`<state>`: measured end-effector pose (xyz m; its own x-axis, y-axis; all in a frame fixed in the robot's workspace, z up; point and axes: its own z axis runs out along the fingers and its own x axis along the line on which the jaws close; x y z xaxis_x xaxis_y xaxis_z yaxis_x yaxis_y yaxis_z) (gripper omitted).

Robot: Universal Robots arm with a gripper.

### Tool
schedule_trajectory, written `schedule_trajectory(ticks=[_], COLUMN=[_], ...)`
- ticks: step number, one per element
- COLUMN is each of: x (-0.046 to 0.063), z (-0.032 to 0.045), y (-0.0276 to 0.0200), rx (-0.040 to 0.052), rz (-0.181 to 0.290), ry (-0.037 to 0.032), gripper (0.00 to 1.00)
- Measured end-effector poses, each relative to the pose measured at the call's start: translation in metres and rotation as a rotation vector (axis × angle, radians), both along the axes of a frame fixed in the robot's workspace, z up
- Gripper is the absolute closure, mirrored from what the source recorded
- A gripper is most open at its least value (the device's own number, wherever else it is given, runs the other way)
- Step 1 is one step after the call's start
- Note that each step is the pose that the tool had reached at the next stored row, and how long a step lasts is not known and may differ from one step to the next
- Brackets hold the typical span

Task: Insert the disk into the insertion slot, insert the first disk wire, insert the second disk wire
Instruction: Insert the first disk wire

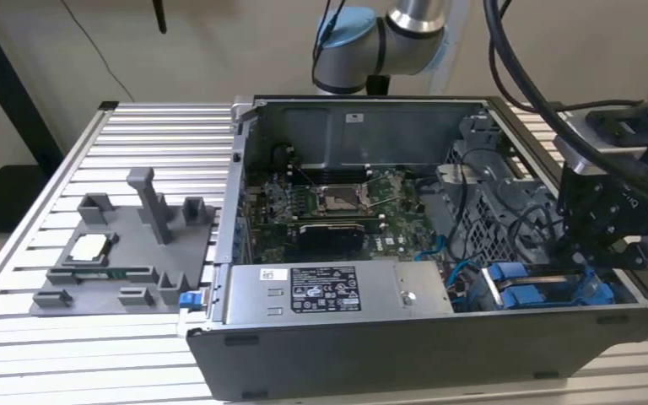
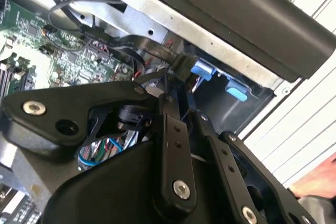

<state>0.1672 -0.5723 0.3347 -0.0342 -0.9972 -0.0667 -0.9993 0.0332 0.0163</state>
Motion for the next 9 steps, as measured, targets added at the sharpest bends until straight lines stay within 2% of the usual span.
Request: schedule_trajectory(ticks=[9], x=[0.0003], z=[-0.0023], y=[-0.0005], rx=[-0.0013], rz=[-0.003], ry=[-0.0002], gripper=[0.8])
